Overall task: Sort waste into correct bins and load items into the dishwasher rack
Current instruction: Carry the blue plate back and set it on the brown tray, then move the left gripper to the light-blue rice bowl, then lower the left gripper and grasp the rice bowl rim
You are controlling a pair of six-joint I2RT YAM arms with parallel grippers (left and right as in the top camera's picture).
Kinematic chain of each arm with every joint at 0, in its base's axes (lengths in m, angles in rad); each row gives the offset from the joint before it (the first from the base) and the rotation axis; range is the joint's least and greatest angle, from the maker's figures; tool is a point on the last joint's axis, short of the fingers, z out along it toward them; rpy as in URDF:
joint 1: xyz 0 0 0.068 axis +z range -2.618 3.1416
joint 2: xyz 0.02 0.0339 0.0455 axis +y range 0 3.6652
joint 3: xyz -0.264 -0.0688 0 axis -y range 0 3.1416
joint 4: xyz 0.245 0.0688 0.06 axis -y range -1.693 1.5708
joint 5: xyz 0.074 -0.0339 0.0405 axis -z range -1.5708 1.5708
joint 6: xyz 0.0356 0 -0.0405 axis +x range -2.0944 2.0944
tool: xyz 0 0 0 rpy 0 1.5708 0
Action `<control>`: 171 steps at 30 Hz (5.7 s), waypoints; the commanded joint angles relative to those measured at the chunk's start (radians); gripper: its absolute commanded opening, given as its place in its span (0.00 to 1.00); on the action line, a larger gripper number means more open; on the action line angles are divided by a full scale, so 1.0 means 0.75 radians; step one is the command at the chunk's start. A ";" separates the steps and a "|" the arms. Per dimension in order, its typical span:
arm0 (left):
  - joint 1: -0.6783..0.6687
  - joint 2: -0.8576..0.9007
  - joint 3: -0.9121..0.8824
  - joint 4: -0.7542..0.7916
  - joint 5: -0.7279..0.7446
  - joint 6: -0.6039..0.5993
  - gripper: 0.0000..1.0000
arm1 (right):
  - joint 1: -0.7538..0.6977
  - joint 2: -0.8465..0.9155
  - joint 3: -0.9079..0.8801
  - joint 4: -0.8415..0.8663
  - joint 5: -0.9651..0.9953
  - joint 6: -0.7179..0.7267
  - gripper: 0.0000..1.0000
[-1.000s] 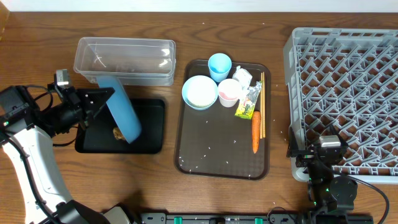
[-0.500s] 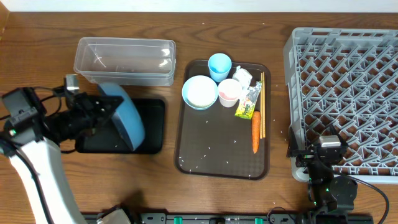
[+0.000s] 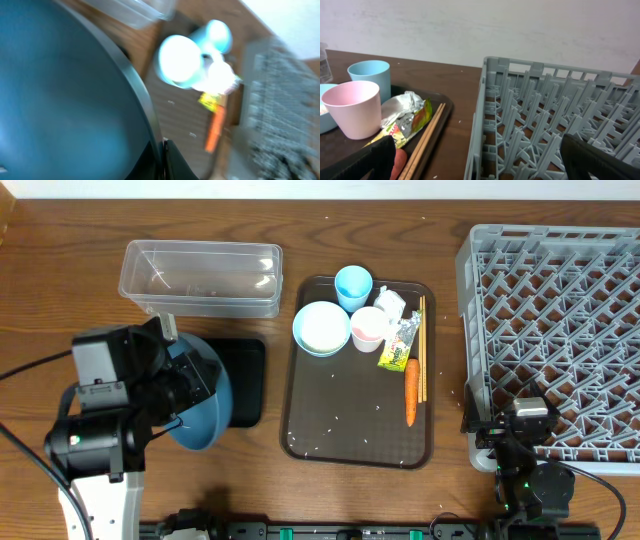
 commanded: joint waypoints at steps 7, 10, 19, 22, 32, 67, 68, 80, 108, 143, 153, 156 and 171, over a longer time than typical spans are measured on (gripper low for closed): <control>-0.115 0.112 0.021 0.046 -0.253 -0.018 0.06 | -0.011 -0.007 -0.005 -0.002 0.009 0.012 0.99; -0.182 0.098 0.024 0.050 -0.266 -0.019 0.06 | -0.011 -0.007 -0.005 -0.002 0.009 0.012 0.99; -0.547 0.055 0.027 0.028 -0.371 -0.142 0.06 | -0.011 -0.007 -0.005 -0.002 0.009 0.012 0.99; -0.727 0.079 0.027 0.027 -0.456 -0.223 0.06 | -0.011 -0.007 -0.005 -0.002 0.009 0.012 0.99; -1.284 0.329 0.027 0.146 -0.804 -0.422 0.06 | -0.011 -0.007 -0.005 -0.002 0.009 0.012 0.99; -1.652 0.820 0.026 0.539 -0.846 -0.478 0.06 | -0.011 -0.007 -0.005 -0.002 0.009 0.012 0.99; -1.656 0.820 0.024 0.538 -0.846 -0.477 0.06 | -0.011 -0.007 -0.005 -0.002 0.009 0.012 0.99; -1.675 0.838 0.018 0.492 -0.849 -0.477 0.09 | -0.011 -0.007 -0.005 -0.002 0.009 0.012 0.99; -1.248 0.740 0.181 0.341 -0.847 -0.204 0.50 | -0.011 -0.007 -0.005 -0.002 0.009 0.012 0.99; -1.054 1.047 0.177 0.734 -0.863 0.203 0.52 | -0.011 -0.007 -0.005 -0.002 0.009 0.012 0.99; -0.956 1.070 0.175 0.714 -0.821 0.172 0.52 | -0.011 -0.007 -0.004 -0.002 0.009 0.012 0.99; -0.951 1.074 0.175 0.707 -0.767 0.172 0.52 | -0.011 -0.007 -0.005 -0.002 0.009 0.012 0.99; -0.954 1.084 0.118 0.739 -0.741 0.172 0.52 | -0.011 -0.007 -0.005 -0.002 0.009 0.012 0.99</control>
